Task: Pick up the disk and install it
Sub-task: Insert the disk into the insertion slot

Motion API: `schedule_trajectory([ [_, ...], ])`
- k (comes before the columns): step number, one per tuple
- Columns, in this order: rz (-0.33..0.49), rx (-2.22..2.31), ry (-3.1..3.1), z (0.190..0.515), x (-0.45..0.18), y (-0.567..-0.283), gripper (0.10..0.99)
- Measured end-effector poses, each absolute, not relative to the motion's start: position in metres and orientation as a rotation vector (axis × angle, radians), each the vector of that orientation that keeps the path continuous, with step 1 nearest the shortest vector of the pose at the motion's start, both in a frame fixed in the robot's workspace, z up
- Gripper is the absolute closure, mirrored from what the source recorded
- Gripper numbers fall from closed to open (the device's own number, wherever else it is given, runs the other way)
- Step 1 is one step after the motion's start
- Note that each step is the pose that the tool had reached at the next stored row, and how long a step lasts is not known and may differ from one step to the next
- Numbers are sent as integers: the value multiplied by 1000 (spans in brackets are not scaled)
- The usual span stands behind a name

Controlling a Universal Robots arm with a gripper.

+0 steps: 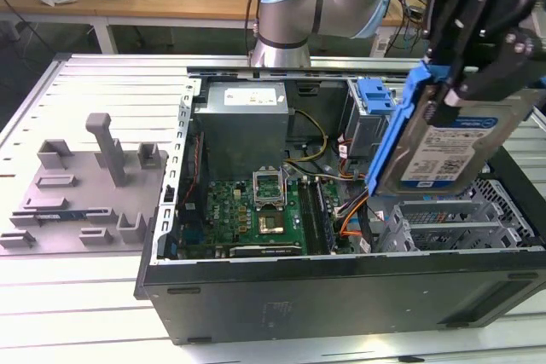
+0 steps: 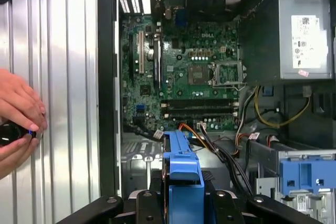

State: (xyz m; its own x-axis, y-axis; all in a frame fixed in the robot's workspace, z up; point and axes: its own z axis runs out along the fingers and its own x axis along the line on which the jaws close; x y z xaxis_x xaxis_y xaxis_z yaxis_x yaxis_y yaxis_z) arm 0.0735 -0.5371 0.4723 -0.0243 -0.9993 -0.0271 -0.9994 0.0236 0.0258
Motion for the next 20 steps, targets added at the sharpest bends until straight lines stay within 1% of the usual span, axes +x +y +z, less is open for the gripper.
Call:
schedule_trajectory([
  [8,58,-2193,2247,471,101,-541,718],
  [20,53,-2196,2249,469,115,-542,718],
])
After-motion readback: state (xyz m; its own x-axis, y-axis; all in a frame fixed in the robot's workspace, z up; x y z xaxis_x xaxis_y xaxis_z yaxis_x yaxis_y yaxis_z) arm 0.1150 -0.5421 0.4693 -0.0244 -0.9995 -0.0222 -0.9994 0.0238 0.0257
